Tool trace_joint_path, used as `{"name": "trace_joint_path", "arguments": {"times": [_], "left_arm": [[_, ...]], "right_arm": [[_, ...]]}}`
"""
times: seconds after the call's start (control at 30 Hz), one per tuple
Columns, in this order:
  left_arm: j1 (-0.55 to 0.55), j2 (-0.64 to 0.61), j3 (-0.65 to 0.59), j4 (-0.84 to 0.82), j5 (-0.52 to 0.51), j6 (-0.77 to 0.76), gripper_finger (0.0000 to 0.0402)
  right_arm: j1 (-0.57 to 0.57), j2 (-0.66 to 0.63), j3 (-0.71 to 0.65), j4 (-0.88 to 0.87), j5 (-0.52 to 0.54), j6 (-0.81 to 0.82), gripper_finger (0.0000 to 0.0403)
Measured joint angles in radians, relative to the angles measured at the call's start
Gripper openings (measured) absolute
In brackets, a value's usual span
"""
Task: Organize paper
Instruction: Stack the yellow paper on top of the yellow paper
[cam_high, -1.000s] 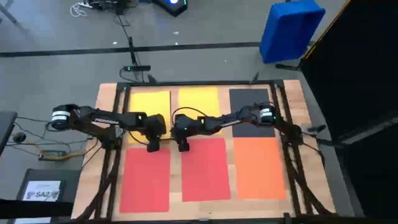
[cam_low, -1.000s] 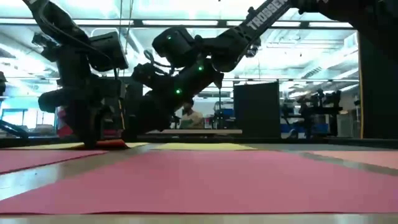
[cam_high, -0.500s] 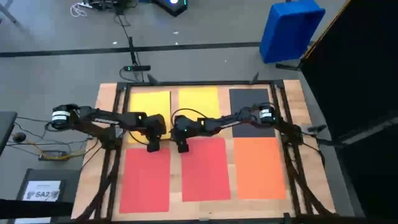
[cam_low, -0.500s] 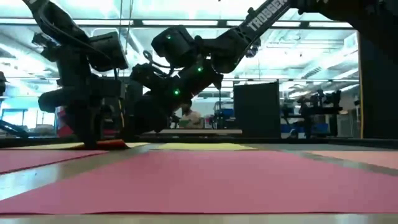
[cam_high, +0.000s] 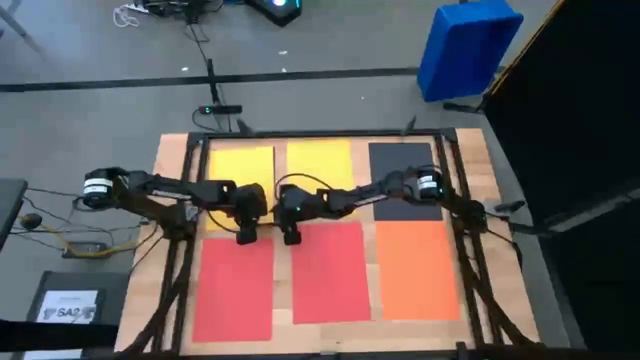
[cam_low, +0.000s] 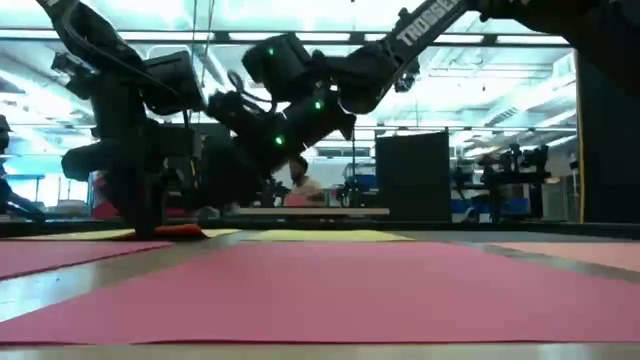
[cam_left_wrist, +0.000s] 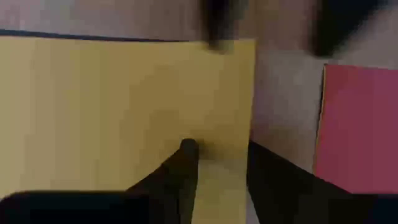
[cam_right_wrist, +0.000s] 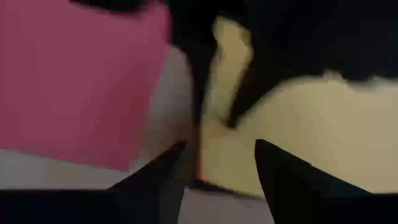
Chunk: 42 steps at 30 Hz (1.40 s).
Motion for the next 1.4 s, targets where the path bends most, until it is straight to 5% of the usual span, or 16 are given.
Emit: {"name": "trace_joint_path", "arguments": {"times": [1.4], "left_arm": [[0.0, 0.001, 0.082, -0.089, 0.055, -0.006, 0.0106]], "right_arm": [[-0.023, 0.001, 0.009, -0.11, 0.012, -0.005, 0.0162]]}}
